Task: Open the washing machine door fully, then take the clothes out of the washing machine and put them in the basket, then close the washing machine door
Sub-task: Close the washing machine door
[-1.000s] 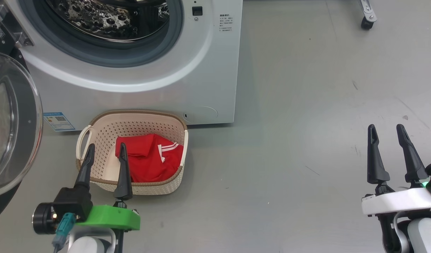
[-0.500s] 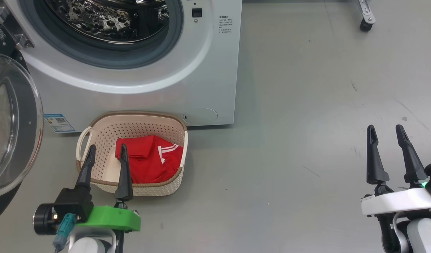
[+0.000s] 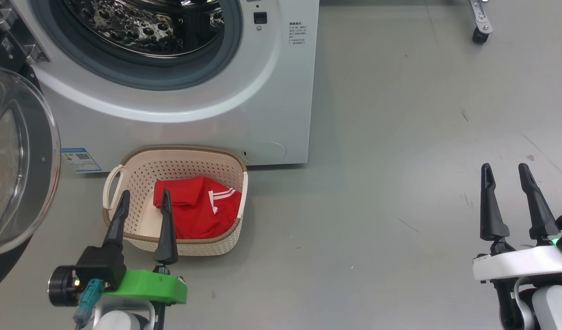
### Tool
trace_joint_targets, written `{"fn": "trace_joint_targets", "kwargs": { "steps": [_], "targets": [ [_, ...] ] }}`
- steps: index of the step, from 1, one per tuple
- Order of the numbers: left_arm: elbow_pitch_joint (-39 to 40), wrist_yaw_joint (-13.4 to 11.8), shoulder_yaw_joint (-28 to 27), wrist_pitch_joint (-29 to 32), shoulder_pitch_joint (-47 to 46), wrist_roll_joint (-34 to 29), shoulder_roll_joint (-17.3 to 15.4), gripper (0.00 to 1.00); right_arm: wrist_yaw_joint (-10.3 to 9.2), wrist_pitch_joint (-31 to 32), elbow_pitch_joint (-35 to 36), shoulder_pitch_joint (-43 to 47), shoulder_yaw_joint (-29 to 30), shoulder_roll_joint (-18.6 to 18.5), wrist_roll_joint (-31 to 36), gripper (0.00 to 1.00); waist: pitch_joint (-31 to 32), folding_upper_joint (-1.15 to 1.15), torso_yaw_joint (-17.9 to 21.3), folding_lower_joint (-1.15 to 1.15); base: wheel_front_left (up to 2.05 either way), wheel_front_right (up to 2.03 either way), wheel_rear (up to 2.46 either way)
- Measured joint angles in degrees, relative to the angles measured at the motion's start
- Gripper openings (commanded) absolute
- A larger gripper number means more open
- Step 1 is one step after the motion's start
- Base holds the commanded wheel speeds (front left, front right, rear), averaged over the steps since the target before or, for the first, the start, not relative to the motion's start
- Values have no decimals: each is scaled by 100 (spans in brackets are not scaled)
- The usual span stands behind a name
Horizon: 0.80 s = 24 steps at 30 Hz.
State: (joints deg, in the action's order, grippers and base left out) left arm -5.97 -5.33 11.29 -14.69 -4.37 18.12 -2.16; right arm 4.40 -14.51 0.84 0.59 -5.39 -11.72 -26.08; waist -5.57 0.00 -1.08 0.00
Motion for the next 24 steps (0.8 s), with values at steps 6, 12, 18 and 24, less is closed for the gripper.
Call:
{"fn": "trace_joint_targets", "kwargs": {
  "steps": [6, 12, 18, 24],
  "targets": [
    [-7, 0, 49, 0, 1, 12, -1, 100, 0, 0, 42, 93, 4, -3, 0, 100, -8, 0, -157, 0, 0, 0, 0],
    [-4, 0, 140, 0, 0, 54, 0, 100, 1, 0, 102, 113, -14, -18, 1, 100, -37, 0, -395, 0, 0, 0, 0],
    [1, -15, 155, 0, 1, 54, -1, 100, 5, 0, 148, 118, -32, -55, 14, 100, -69, 0, -723, 0, 0, 0, 0],
    [32, -35, 154, 0, 2, 62, 0, 100, 7, 0, 191, 126, -60, -58, 48, 100, -79, 0, -1122, 0, 0, 0, 0]
  ]
}}
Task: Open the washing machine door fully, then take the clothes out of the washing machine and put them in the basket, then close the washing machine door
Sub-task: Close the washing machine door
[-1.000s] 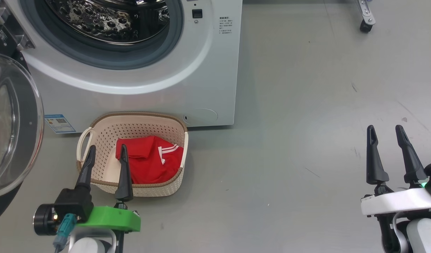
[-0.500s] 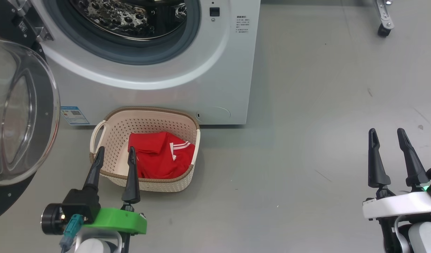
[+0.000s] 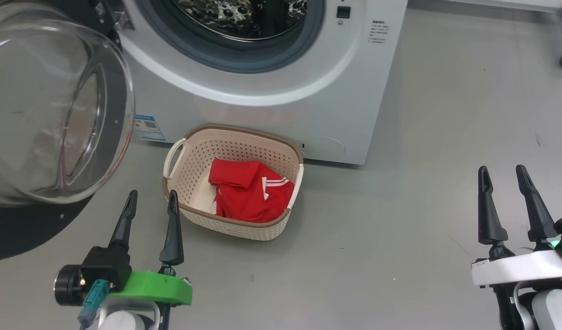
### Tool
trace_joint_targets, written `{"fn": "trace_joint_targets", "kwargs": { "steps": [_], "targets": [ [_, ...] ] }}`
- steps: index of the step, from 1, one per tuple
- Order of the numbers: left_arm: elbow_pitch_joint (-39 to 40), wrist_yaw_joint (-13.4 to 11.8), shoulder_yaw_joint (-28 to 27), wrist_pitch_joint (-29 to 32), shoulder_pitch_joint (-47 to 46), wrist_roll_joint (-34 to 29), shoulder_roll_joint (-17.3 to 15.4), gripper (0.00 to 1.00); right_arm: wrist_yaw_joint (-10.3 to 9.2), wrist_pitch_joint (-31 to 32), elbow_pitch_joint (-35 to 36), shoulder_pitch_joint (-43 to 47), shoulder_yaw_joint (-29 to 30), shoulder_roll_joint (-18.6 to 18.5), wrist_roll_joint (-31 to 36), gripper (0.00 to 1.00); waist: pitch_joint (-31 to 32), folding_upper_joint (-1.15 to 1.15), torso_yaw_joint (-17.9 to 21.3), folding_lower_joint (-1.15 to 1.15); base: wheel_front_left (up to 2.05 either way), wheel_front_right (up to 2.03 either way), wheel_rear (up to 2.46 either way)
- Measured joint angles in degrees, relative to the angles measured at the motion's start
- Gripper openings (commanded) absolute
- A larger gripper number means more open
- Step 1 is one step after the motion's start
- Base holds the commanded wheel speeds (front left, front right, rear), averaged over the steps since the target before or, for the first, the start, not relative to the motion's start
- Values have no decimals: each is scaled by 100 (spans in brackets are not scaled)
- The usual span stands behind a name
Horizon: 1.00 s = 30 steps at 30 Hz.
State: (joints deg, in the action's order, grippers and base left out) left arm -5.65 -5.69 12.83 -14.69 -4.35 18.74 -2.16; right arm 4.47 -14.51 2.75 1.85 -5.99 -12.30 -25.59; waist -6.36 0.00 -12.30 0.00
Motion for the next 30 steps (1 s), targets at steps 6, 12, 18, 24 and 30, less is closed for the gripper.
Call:
{"fn": "trace_joint_targets", "kwargs": {
  "steps": [6, 12, 18, 24, 30],
  "targets": [
    [12, -8, -25, 0, 25, 32, 0, 100, 0, 0, 9, 19, -21, 2, 1, 100, 15, 0, -362, 0, 0, 0, 0],
    [33, -8, -82, 0, 138, 32, -1, 100, 0, 0, 37, 96, -62, 21, 2, 100, 53, 0, -798, 0, 0, 0, 0],
    [58, -8, -104, 0, 148, 23, -1, 100, 1, 0, 81, 104, -93, 51, 2, 100, 76, 0, -1201, 0, 0, 0, 0],
    [64, -9, -125, 0, 210, 22, -1, 100, 1, 0, 104, 105, -156, 57, 16, 100, 85, 0, -1562, 0, 0, 0, 0],
    [149, -29, -256, 0, 281, 23, -2, 100, 27, 7, 115, 99, -343, 75, 56, 100, 96, 0, -1847, 0, 0, 0, 0]
  ]
}}
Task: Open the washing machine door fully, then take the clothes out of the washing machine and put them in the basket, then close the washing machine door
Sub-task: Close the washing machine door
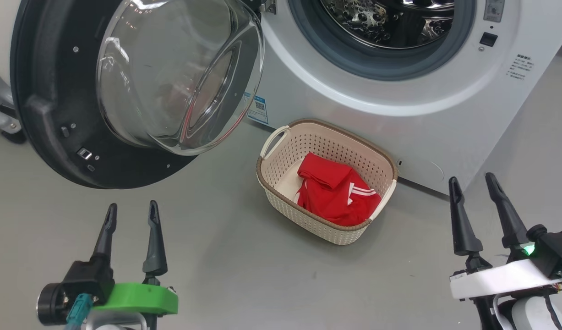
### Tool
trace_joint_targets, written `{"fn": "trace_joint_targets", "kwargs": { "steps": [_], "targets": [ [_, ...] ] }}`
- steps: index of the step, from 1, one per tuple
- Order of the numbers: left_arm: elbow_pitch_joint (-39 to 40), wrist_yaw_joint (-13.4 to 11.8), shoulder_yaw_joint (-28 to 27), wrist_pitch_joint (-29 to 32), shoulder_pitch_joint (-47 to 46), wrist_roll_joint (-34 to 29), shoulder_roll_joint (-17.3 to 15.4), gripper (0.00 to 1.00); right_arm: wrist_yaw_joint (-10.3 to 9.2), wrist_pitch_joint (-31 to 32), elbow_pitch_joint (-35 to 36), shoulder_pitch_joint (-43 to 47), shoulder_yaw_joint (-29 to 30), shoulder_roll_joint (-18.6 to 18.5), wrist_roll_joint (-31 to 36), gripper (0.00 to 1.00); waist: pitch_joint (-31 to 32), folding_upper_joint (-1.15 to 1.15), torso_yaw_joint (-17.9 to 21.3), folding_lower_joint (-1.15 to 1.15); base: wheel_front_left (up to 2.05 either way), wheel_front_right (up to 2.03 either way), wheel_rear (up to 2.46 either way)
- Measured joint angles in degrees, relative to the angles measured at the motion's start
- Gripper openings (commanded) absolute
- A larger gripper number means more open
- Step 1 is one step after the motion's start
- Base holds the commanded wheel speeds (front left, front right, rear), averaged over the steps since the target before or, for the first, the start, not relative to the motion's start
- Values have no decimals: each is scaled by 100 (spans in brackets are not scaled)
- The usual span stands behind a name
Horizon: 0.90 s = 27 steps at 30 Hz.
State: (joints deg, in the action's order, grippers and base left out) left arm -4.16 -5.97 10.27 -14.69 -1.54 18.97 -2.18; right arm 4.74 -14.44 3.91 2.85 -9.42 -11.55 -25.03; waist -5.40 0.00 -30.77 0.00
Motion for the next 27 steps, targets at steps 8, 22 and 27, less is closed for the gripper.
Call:
{"fn": "trace_joint_targets", "kwargs": {
  "steps": [8, 22, 27],
  "targets": [
    [125, -27, -124, 0, 162, -1, -12, 100, 43, 54, -11, -15, -133, 19, 46, 100, 5, 0, -71, 0, 0, 0, 0],
    [282, -27, -203, 0, 229, -1, -12, 100, 49, 103, -49, -94, -153, 14, 46, 100, -38, 0, -77, 0, 0, 0, 0],
    [297, -27, -199, 0, 280, -1, -12, 100, 49, 103, -55, -103, -143, 10, 46, 100, -60, 0, -76, 0, 0, 0, 0]
  ]
}}
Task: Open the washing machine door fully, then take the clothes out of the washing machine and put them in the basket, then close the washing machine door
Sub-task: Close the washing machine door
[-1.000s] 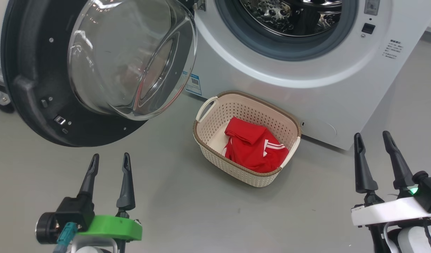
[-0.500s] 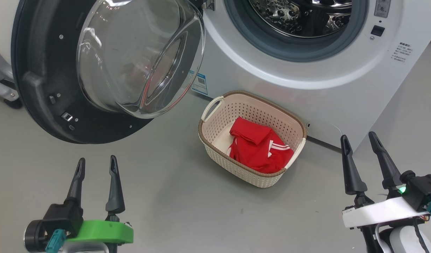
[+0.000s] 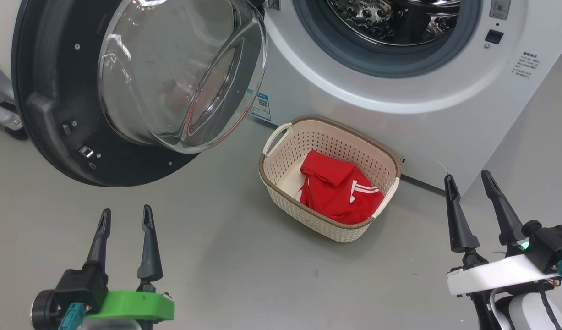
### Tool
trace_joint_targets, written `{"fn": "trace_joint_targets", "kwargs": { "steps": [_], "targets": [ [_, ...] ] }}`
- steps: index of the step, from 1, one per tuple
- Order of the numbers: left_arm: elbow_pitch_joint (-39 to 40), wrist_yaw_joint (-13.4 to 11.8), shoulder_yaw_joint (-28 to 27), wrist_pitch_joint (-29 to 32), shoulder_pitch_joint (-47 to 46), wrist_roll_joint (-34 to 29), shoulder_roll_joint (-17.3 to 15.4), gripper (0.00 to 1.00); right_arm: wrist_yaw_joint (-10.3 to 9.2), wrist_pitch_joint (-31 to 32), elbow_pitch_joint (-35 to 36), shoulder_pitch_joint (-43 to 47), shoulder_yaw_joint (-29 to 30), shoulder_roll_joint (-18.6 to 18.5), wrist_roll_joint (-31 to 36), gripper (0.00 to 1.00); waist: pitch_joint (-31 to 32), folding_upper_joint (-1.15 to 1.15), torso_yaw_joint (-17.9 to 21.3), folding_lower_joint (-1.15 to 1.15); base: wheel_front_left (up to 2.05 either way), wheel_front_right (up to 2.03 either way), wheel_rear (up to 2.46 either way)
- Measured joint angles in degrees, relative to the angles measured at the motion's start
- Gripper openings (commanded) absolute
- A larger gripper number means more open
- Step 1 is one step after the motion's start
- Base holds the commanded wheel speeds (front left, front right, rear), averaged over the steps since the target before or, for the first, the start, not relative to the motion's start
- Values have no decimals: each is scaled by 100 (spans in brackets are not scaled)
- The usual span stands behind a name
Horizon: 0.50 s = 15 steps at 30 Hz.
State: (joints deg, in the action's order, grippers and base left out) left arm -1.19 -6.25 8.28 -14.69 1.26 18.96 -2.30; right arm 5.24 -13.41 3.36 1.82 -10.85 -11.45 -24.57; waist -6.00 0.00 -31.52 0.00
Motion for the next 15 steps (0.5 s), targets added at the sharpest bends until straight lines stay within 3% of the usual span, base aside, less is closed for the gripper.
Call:
{"fn": "trace_joint_targets", "kwargs": {
  "steps": [15],
  "targets": [
    [34, -1, 20, 0, 0, -34, 0, 100, -1, 0, -18, -12, 35, -5, 0, 100, -17, 0, 7, 0, 0, 0, 0]
  ]
}}
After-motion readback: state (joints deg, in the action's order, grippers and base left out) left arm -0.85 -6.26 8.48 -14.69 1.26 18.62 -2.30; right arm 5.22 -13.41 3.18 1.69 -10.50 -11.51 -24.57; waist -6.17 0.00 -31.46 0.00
